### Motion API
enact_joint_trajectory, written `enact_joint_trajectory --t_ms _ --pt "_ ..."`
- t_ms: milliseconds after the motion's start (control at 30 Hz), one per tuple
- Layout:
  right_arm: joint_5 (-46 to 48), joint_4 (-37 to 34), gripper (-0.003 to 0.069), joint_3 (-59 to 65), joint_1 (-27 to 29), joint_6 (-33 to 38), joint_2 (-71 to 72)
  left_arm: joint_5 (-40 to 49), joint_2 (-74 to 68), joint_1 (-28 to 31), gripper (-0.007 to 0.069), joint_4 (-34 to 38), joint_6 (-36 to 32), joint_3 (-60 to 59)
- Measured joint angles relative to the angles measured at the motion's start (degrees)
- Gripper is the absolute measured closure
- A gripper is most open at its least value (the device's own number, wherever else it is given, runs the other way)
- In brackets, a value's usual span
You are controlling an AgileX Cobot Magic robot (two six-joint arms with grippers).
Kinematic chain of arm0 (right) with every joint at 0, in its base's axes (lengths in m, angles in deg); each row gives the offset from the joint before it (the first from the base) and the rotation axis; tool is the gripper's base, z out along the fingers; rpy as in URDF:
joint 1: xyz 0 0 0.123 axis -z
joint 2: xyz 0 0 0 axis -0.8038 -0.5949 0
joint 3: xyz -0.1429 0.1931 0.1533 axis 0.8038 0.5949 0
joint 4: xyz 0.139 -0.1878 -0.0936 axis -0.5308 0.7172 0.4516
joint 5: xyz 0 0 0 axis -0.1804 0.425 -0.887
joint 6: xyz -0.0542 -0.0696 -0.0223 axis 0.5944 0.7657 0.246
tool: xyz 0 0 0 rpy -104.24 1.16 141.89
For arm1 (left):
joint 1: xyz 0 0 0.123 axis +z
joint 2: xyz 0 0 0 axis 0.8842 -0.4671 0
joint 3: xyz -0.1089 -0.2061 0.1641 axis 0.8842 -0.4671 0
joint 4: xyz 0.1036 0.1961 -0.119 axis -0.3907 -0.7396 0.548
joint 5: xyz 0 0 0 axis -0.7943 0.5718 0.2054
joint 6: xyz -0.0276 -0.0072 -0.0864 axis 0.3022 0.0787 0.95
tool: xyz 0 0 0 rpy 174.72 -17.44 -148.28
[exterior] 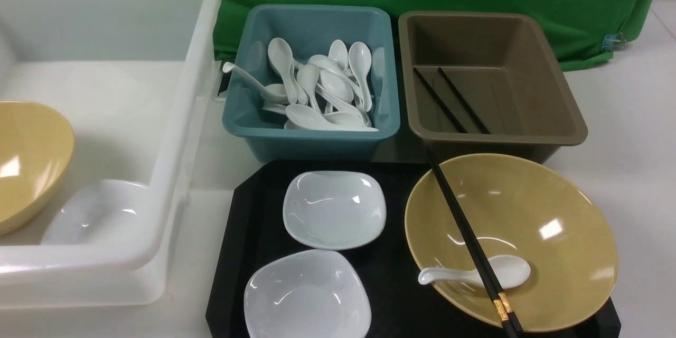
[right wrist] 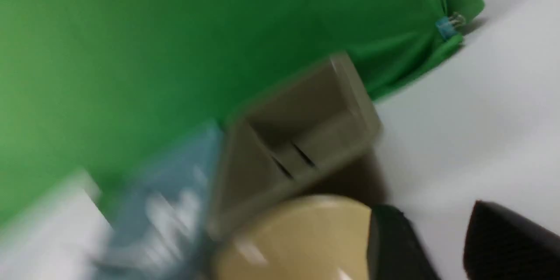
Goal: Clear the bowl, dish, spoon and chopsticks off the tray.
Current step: Use the right arm to grab the chopsticks
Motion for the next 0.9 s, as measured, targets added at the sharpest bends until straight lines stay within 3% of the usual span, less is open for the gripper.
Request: enact_joint_trajectory --t_ms 133,167,267,300,367,433,600,733,867,900 --pt "-6.1 -1.0 0.0417 0.0 0.0 -3.6 0.0 14.8 -7.1 0.0 0.0603 -10.6 1.5 15.1" --pt "-7.4 -1.1 0.0417 0.0 0.0 -3.4 0.0 23.6 -11.4 0.0 0.0603 -14.2 1.3 23.1" --pt "-9.9 -1.1 0.0421 0.0 0.0 -3.4 0.0 36.5 -18.7 0.0 0.0603 -16.4 -2.5 32.4" --pt "-11.8 -1.2 0.0422 0.0 0.0 -3.4 0.0 46.5 -24.9 0.0 0.0603 -16.0 -8.1 38.9" --pt "-13.0 -1.2 0.0422 0.0 0.0 -3.4 0.0 53.6 -29.5 0.0 0.0603 -14.5 -13.0 43.0" --pt "-14.9 -1.3 0.0422 0.0 0.0 -3.4 0.0 68.6 -41.3 0.0 0.0603 -8.1 -25.1 50.1" --pt "-16.6 1.0 0.0438 -0.6 0.0 -2.7 0.0 77.1 -52.5 0.0 0.0603 0.8 -36.6 51.8" --pt "7.0 13.2 0.061 -15.1 -1.7 1.9 -5.5 78.9 -62.9 -3.0 0.0603 9.3 -46.7 51.8" --pt "27.2 15.8 0.0646 -28.9 -4.7 11.1 -17.8 76.4 -67.5 -11.5 0.0611 9.2 -48.2 51.8" --pt "36.5 16.3 0.065 -35.0 -6.8 14.5 -26.6 75.6 -69.4 -17.6 0.0624 7.4 -47.1 52.1"
